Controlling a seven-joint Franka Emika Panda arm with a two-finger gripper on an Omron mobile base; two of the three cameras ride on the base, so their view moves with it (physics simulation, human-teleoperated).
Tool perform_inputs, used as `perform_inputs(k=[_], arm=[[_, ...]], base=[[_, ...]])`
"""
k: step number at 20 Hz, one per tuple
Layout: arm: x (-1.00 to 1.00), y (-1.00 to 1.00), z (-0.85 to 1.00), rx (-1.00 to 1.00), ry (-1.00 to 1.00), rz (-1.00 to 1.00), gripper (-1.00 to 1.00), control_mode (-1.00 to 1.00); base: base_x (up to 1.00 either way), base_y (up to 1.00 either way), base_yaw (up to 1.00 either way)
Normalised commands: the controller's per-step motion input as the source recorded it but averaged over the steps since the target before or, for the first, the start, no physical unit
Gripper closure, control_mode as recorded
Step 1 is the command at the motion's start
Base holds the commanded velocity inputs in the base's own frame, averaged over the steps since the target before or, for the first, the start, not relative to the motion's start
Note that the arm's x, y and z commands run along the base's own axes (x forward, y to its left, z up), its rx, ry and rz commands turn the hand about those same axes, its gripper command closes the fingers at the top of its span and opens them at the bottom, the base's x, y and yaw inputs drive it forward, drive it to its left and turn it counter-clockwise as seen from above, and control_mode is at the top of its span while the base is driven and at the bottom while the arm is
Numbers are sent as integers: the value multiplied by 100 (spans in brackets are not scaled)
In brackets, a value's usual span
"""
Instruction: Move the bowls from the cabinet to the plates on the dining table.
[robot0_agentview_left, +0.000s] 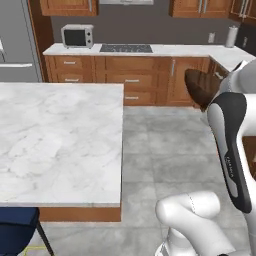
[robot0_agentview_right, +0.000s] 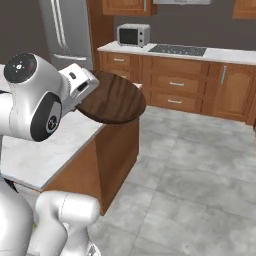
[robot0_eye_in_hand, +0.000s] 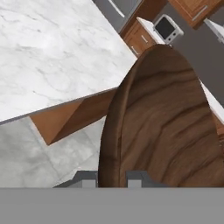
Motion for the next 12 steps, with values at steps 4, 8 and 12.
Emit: perform_inputs(k=[4,8,12], arm=[[0,0,0,0,0,0,100,100],[0,0,0,0,0,0,100,100],[0,0,0,0,0,0,100,100]], base=[[77,-21,26],[68,-30,25],[66,-32,25]])
